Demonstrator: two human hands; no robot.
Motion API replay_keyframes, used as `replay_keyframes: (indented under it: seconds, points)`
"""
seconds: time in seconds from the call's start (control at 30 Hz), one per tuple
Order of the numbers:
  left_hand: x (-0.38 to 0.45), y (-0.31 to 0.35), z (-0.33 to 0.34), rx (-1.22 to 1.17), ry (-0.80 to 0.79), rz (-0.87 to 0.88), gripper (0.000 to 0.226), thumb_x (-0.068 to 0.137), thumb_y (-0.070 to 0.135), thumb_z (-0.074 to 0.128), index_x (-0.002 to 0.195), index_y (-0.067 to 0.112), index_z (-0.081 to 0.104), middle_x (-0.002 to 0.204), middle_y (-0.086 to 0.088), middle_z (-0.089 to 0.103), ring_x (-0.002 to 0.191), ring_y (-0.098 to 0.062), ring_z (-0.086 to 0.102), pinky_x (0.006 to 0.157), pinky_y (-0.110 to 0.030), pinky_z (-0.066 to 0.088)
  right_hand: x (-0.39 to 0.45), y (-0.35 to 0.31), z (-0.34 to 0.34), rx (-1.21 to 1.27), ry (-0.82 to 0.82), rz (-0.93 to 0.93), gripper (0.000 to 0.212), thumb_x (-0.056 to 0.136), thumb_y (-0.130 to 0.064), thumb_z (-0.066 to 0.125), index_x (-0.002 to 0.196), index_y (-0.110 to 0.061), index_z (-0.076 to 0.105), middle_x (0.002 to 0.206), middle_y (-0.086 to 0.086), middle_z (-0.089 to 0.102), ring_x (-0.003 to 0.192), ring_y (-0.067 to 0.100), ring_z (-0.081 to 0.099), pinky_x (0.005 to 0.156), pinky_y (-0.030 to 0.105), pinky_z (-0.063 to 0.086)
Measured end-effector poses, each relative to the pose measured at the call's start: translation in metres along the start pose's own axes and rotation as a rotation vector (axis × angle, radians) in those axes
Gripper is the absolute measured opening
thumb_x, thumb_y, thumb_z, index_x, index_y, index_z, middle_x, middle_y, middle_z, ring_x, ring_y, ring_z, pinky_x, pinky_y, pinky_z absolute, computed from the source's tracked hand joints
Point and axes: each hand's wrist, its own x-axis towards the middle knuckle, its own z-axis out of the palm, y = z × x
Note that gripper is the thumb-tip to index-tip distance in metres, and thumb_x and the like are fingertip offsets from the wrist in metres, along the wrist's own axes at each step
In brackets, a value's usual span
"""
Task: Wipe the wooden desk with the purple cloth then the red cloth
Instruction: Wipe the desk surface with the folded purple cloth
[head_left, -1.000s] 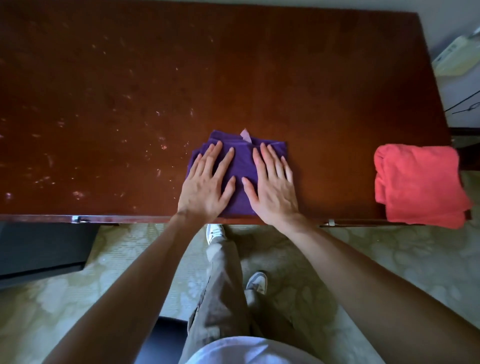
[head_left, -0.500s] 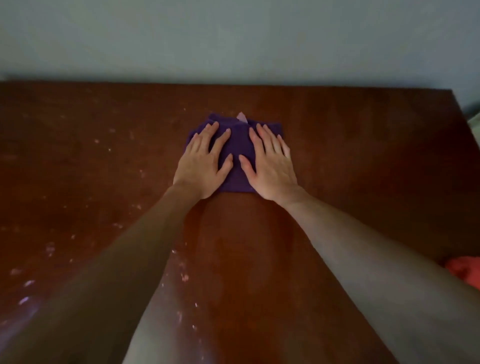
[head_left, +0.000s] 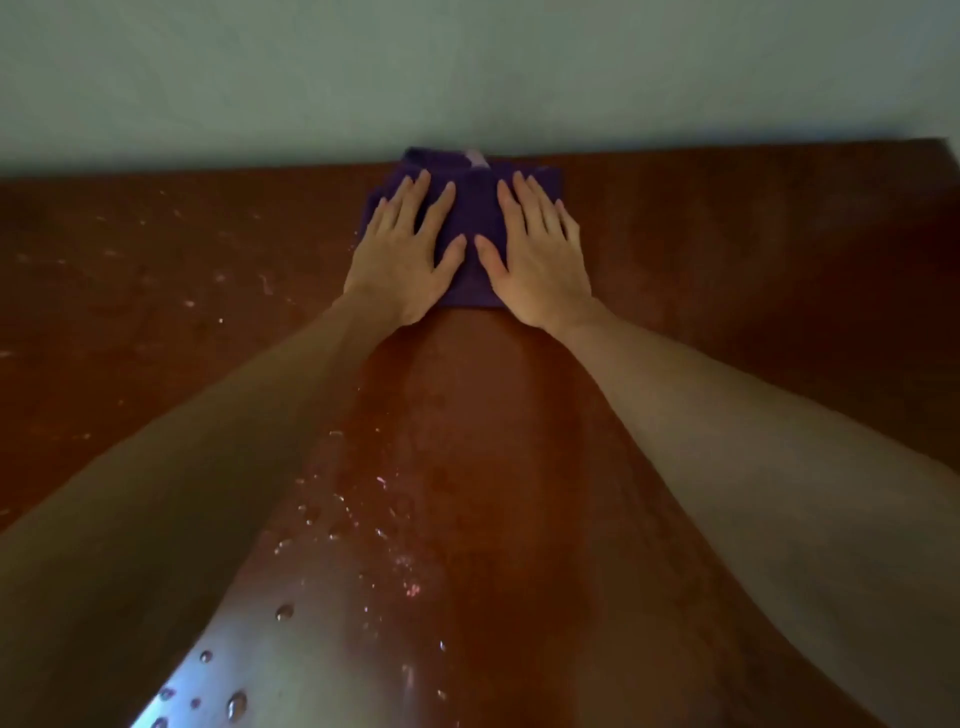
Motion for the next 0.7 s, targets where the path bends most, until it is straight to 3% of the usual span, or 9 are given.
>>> replay_keyframes:
  seconds: [0.2, 0.47, 0.7]
  points:
    - [-0.129, 0.034, 0.004, -0.023, -0.007, -0.057, 0.066, 0.104, 0.055, 0.022, 0.162, 0.026, 0.011, 0.171, -0.006, 0.006, 0.158, -0.023, 0.003, 0.128, -0.041, 0.003, -0.119, -0.028, -0.013, 0.047, -0.022, -0.054, 0.073, 0.104, -0.054, 0.020, 0.161, -0.009, 0.027, 0.170, 0.011, 0.025, 0.159, 0.023, 0.018, 0.129, 0.044, 0.014]
    - [-0.327, 0.087, 0.014, -0.032, 0.002, -0.107, 0.067, 0.103, 0.053, 0.028, 0.162, 0.027, 0.013, 0.171, -0.004, 0.008, 0.158, -0.020, 0.005, 0.128, -0.045, 0.011, -0.315, -0.065, -0.034, 0.060, -0.015, -0.116, 0.070, 0.107, -0.052, 0.030, 0.160, -0.005, 0.030, 0.169, 0.014, 0.026, 0.159, 0.025, 0.019, 0.129, 0.047, 0.019]
    - [-0.414, 0.111, 0.022, -0.031, 0.037, -0.162, 0.065, 0.103, 0.052, 0.029, 0.162, 0.025, 0.017, 0.170, -0.006, 0.013, 0.157, -0.020, 0.012, 0.127, -0.046, 0.016, -0.393, -0.083, -0.038, 0.033, 0.001, -0.167, 0.071, 0.106, -0.052, 0.031, 0.159, -0.005, 0.031, 0.169, 0.015, 0.025, 0.159, 0.026, 0.020, 0.129, 0.047, 0.018]
